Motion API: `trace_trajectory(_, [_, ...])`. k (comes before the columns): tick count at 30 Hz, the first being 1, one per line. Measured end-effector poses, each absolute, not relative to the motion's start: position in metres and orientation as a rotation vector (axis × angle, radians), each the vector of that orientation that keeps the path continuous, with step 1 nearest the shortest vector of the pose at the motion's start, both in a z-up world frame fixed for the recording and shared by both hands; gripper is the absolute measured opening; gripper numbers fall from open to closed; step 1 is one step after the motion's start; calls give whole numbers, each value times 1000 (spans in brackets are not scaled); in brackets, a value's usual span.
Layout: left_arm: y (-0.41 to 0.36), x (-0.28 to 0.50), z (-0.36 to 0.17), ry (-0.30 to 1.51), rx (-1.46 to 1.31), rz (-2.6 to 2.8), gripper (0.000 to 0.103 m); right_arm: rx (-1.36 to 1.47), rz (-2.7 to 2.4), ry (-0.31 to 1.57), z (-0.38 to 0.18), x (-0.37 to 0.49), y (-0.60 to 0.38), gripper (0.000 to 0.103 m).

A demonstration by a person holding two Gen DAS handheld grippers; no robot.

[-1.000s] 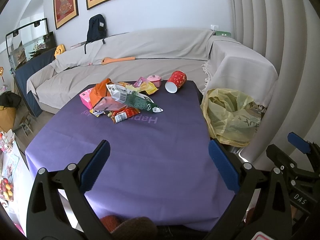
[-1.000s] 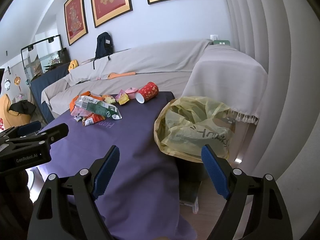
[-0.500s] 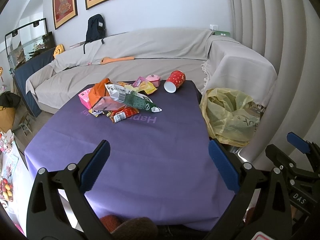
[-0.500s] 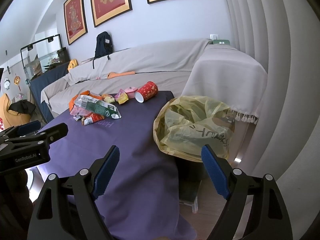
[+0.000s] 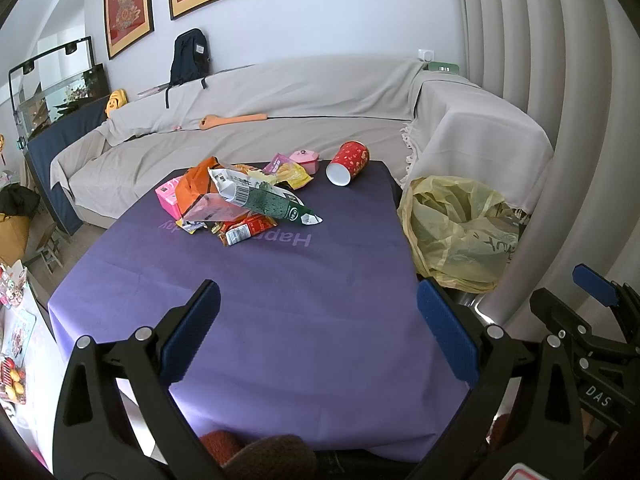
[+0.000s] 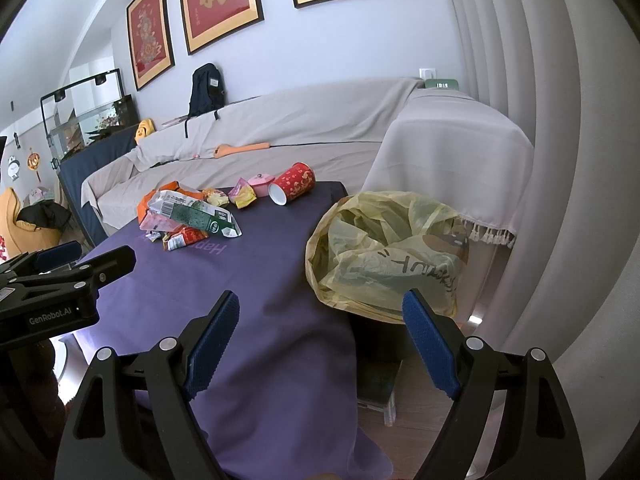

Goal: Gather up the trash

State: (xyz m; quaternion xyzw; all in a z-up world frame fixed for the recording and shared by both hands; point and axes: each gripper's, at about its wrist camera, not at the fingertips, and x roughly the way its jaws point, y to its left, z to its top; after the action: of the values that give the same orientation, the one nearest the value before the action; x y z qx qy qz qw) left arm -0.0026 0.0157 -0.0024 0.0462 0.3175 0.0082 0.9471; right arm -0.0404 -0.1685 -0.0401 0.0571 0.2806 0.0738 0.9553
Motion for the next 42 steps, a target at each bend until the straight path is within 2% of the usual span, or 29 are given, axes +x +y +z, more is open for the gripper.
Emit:
trace_trajectory(31, [12, -3, -4, 658, 87, 14, 94, 118, 149, 572, -40, -41, -172, 80])
trace_trajectory(42, [35, 44, -7, 676, 39, 2, 94, 25, 154, 569, -42, -11, -169, 80])
